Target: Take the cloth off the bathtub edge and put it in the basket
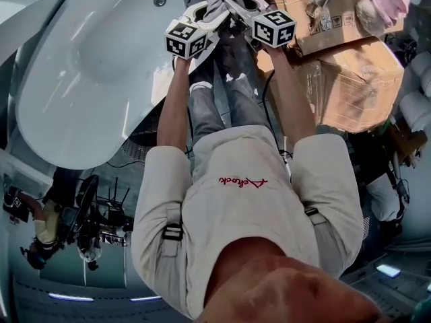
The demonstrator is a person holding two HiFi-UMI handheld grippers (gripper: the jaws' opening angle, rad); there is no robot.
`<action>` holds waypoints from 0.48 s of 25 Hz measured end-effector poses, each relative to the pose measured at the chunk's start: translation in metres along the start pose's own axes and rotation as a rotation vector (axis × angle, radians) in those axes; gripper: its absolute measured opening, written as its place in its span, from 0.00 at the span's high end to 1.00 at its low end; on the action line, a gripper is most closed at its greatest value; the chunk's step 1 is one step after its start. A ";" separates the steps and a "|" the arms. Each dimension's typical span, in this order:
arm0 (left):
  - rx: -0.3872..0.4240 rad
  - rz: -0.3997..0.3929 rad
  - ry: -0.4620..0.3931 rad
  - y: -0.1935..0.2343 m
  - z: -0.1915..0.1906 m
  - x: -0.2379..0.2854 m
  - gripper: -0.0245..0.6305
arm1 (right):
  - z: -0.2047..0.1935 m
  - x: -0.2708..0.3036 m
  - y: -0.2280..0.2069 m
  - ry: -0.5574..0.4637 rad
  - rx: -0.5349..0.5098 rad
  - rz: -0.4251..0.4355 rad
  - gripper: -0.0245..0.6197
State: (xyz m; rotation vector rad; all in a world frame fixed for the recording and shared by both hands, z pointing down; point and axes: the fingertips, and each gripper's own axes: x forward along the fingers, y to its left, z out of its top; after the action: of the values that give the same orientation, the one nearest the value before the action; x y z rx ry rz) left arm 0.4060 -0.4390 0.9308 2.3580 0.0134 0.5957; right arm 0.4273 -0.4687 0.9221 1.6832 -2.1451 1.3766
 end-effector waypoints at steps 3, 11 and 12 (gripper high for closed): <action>0.055 0.005 -0.049 -0.016 0.038 -0.015 0.71 | 0.037 -0.016 0.023 -0.063 -0.042 0.016 0.84; 0.219 0.060 -0.190 -0.063 0.143 -0.073 0.71 | 0.139 -0.060 0.100 -0.235 -0.172 0.068 0.84; 0.236 0.066 -0.204 -0.070 0.155 -0.081 0.71 | 0.150 -0.066 0.110 -0.252 -0.187 0.074 0.84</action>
State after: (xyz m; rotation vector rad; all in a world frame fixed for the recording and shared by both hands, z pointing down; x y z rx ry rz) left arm 0.4096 -0.4970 0.7521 2.6480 -0.0905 0.3992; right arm 0.4291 -0.5237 0.7324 1.8031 -2.4044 0.9856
